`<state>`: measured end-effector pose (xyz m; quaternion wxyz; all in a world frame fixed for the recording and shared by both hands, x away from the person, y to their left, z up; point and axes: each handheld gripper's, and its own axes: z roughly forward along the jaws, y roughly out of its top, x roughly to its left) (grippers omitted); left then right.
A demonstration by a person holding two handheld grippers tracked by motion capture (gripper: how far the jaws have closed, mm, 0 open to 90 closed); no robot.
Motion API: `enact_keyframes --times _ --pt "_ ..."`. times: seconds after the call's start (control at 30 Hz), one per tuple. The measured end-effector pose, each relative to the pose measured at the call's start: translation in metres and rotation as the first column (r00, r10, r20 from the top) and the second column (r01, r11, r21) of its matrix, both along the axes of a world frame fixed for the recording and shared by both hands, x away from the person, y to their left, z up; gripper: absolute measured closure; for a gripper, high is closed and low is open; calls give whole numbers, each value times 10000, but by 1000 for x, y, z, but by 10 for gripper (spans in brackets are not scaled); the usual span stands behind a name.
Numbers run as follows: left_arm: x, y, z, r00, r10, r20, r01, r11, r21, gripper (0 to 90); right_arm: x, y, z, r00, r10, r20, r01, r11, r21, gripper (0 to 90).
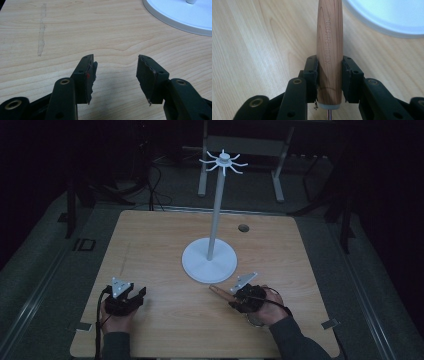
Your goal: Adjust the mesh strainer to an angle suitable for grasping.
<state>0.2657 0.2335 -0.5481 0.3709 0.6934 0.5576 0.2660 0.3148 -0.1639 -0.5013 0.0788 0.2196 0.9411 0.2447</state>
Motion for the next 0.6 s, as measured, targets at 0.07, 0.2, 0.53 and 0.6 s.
enact_keyframes --times 0.07,0.2,0.53,0.6 --pt "0 0 0 10000 1 -12 -1 10000 -1 487 2 -7 7 9989 -402 232 387 9974 609 687" --pt "0 0 0 10000 3 -7 -3 10000 4 486 3 -12 11 9977 -575 366 537 9938 975 687" --pt "1 -1 0 10000 -20 -17 20 10000 39 487 2 -28 22 9879 -1330 803 1125 9689 2202 687" --pt "1 -1 0 10000 -14 -12 14 10000 13 487 2 -31 24 9856 -1446 879 1195 9625 2437 687"
